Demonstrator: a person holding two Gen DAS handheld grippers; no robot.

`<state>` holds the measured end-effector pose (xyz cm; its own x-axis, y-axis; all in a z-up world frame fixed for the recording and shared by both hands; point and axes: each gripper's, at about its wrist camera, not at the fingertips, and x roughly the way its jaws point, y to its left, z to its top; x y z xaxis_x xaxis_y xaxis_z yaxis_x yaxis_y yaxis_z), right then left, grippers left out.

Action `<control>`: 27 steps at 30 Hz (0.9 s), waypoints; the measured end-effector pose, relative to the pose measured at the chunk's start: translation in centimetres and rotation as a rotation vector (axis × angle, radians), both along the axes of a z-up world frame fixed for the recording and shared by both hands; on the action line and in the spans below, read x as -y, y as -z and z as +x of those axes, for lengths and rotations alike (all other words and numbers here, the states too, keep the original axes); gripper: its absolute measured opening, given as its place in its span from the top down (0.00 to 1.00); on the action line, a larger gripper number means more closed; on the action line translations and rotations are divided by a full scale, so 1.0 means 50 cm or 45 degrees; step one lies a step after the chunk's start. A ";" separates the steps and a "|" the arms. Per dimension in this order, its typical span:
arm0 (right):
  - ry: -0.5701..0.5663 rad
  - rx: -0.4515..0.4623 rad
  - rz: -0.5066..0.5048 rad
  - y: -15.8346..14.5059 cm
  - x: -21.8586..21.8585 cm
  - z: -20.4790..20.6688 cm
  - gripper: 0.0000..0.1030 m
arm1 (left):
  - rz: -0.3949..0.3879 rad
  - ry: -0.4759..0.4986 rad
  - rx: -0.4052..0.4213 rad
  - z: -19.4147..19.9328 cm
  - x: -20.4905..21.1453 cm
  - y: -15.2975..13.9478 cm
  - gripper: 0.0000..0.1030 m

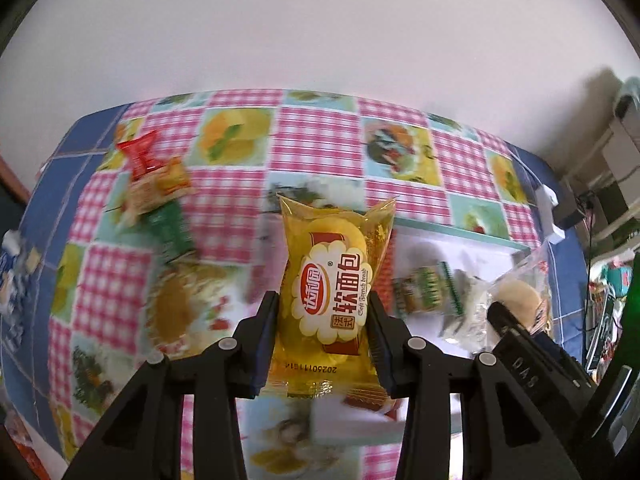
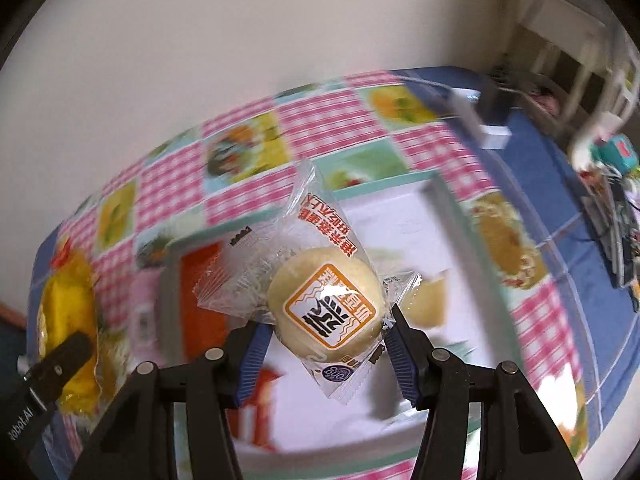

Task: Organize snacks
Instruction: 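Carry the white bun and yellow bread bag over the white tray with both tools, then open both tools to drop the bun and bread bag into the tray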

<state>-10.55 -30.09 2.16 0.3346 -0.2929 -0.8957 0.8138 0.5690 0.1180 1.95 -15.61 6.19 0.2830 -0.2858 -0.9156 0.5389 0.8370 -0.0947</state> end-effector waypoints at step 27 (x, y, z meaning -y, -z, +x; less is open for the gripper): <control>0.177 0.014 0.001 0.041 0.135 -0.072 0.43 | 0.023 0.147 -0.032 -0.065 0.186 0.117 0.37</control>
